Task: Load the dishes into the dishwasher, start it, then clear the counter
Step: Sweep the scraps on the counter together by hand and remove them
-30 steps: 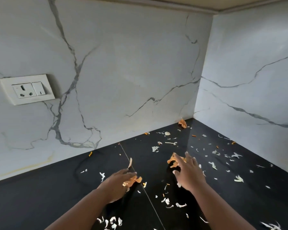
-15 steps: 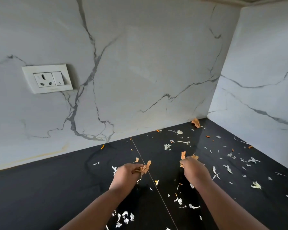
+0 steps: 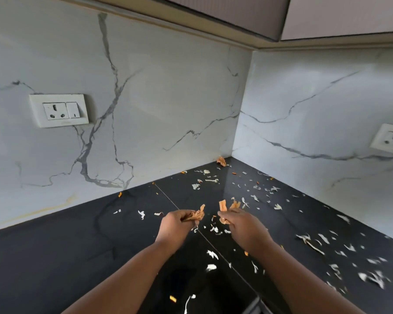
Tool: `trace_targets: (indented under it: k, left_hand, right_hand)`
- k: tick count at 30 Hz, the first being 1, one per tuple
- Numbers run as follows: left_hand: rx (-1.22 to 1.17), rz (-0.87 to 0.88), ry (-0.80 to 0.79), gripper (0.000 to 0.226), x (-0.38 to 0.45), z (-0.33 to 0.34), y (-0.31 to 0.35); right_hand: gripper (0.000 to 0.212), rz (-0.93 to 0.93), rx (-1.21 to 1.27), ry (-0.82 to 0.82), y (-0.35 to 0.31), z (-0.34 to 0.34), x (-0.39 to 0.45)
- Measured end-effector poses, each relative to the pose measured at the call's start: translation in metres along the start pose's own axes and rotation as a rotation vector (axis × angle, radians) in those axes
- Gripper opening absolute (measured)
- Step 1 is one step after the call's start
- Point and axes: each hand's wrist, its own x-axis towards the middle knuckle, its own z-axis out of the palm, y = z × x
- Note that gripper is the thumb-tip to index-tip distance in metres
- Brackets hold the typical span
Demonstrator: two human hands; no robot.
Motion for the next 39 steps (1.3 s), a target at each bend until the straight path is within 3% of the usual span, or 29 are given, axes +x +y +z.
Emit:
trace_targets:
  k: [4, 7, 12, 16, 19, 24, 27, 30, 33, 37, 39]
  left_hand:
    - [0.018, 0.047, -0.074, 0.022, -0.038, 0.011, 0.003]
    - [-0.008, 0.045, -0.115, 0.023, -0.071, 0.023, 0.001]
    - [0.039, 0.035, -0.214, 0.027, -0.123, 0.044, -0.003]
    - [0.118, 0.044, -0.262, 0.020, -0.163, 0.075, -0.009]
    - [0.160, -0.019, -0.305, 0.014, -0.193, 0.107, -0.028]
    - [0.143, -0.208, -0.362, 0.005, -0.247, 0.167, -0.104]
    - [0.164, -0.320, -0.441, 0.017, -0.269, 0.205, -0.168]
    - [0.209, -0.438, -0.480, 0.042, -0.276, 0.234, -0.228]
    - [0.369, -0.450, -0.489, 0.050, -0.266, 0.263, -0.272]
    - [0.372, -0.468, -0.410, 0.048, -0.242, 0.304, -0.315]
    - [0.371, -0.437, -0.419, 0.048, -0.231, 0.320, -0.331]
  right_hand:
    - [0.058, 0.131, 0.117, 0.100, -0.029, -0.006, -0.062]
    - [0.040, 0.246, 0.228, 0.173, -0.037, 0.000, -0.101]
    - [0.019, 0.262, 0.272, 0.143, -0.036, 0.008, -0.149]
    - [0.028, 0.319, 0.425, 0.121, -0.030, 0.020, -0.186]
    - [0.016, 0.372, 0.498, 0.097, -0.014, 0.043, -0.220]
    - [0.012, 0.494, 0.509, -0.062, 0.035, 0.135, -0.299]
    - [0.028, 0.658, 0.621, -0.113, 0.066, 0.202, -0.348]
    - [0.010, 0.825, 0.687, -0.142, 0.095, 0.258, -0.374]
    - [0.018, 1.009, 0.811, -0.174, 0.124, 0.317, -0.381]
    - [0.024, 1.070, 0.881, -0.175, 0.147, 0.387, -0.360]
    - [0.009, 1.092, 0.948, -0.204, 0.153, 0.420, -0.347]
